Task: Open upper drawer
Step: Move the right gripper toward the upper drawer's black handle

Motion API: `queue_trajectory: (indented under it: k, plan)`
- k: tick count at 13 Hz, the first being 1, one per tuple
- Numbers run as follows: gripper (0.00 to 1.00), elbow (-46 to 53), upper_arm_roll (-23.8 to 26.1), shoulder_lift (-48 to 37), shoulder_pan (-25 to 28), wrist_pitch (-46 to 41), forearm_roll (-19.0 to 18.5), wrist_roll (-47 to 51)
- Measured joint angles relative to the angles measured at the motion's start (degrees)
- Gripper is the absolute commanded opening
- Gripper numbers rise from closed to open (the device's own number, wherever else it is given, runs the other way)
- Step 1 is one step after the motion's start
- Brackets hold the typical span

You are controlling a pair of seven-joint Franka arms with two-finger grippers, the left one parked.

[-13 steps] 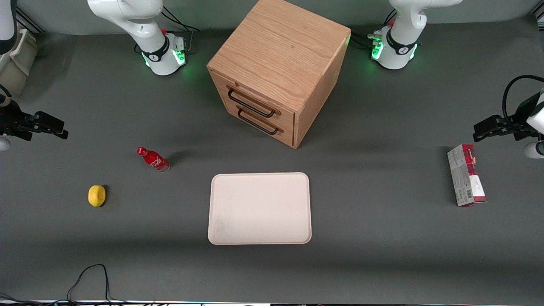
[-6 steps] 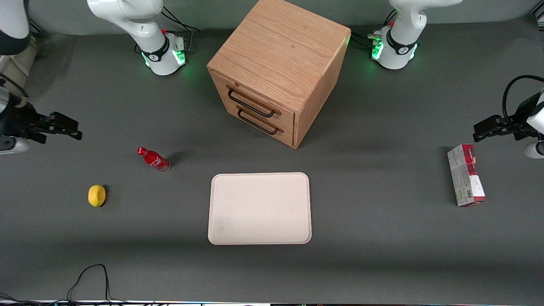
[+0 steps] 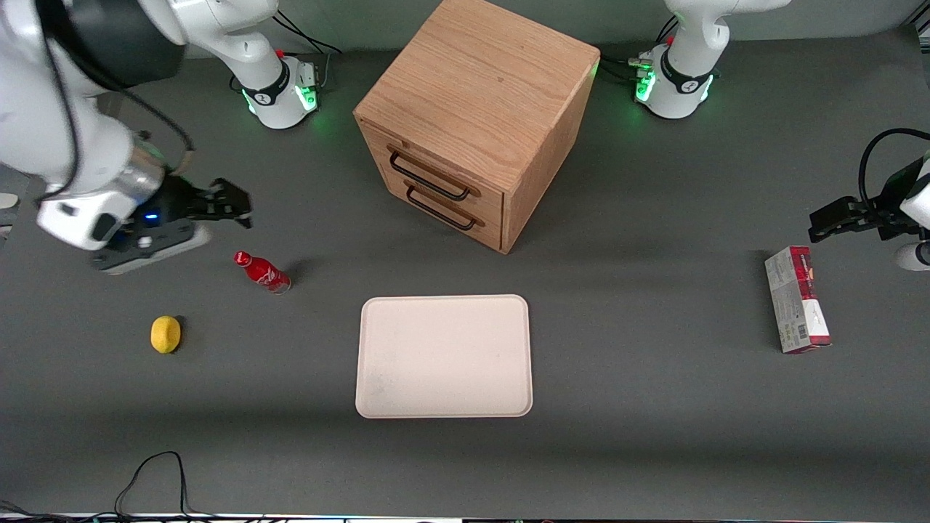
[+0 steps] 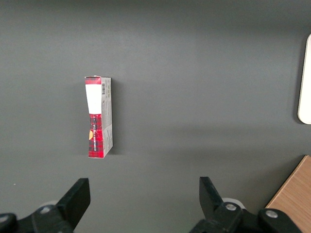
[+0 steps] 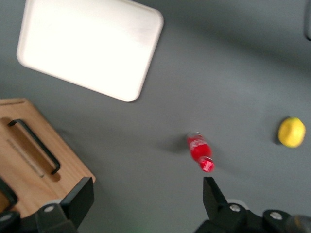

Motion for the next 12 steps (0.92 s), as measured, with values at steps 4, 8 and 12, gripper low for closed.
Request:
queue_trajectory:
  k: [4,8,12]
  plan:
    - [1.00,1.2,0.1,3.1,10.1,0.9,0.0,0.0]
    - [1.00,1.2,0.1,5.2,18.9,1.1,0.0,-0.2]
    - [1.00,0.4,0.1,5.6,21.2,2.1,-0.1,-8.3]
